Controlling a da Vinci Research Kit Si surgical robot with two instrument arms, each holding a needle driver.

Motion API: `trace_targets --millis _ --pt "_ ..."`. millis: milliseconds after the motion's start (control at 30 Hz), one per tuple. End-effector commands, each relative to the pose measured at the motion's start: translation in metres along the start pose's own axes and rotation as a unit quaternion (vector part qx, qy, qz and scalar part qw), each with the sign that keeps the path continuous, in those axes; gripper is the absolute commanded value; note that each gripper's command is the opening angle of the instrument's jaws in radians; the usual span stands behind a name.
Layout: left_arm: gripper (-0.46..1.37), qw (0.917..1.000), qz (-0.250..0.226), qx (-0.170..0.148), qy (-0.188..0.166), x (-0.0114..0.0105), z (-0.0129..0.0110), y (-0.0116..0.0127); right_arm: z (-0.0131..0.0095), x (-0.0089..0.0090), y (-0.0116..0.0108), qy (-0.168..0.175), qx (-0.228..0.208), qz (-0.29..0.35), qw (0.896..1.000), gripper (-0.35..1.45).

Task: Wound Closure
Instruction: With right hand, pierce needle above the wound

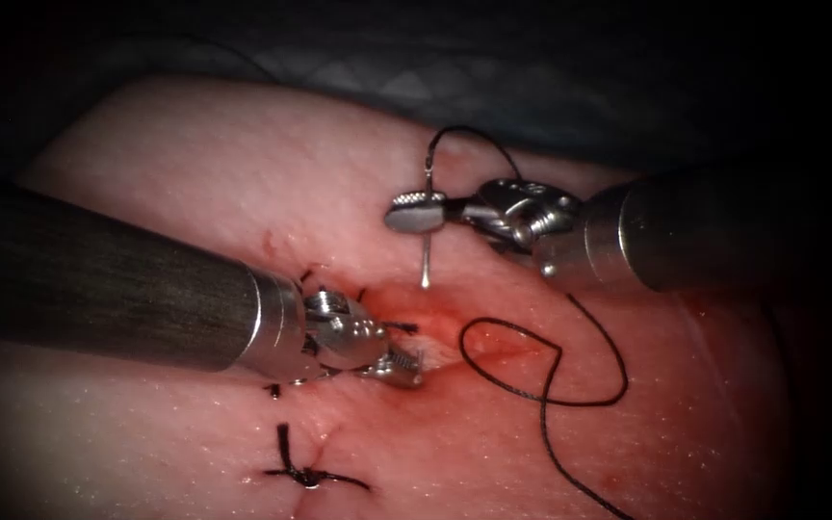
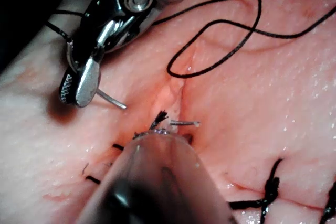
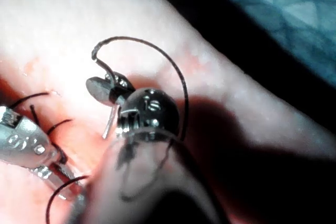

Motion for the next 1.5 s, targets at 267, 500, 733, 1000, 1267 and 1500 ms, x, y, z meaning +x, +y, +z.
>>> trace_targets --millis 267,500,733,1000,1267,1500 --pt "0.21 1.0 0.0 0.002 0.001 0.0001 -0.0001 -0.0001 0.001 -0.0029 -0.0011 -0.01 -0.018 0.031 0.999 -0.35" --pt "0.19 1.0 0.0 0.004 0.001 0.0002 -0.0003 -0.0001 0.0012 -0.0047 -0.001 -0.017 -0.038 0.079 0.996 -0.35" --pt "0.16 1.0 0.0 0.006 0.001 0.0002 -0.0003 -0.0001 0.0006 -0.0037 -0.0016 0.006 -0.061 0.078 0.995 -0.35" --pt "0.13 1.0 0.0 0.006 0.001 0.0002 -0.0003 -0.0001 -0.0014 0.0005 0.0022 0.075 -0.048 -0.116 0.989 0.95" --pt "0.13 1.0 0.0 0.006 0.001 0.0002 -0.0003 -0.0001 -0.0022 0.0023 0.0035 0.107 -0.041 -0.2 0.973 1.28" --pt "0.12 1.0 0.0 0.006 0.001 0.0002 -0.0003 -0.0001 -0.0025 0.0037 0.0023 0.121 -0.026 -0.221 0.967 1.24"
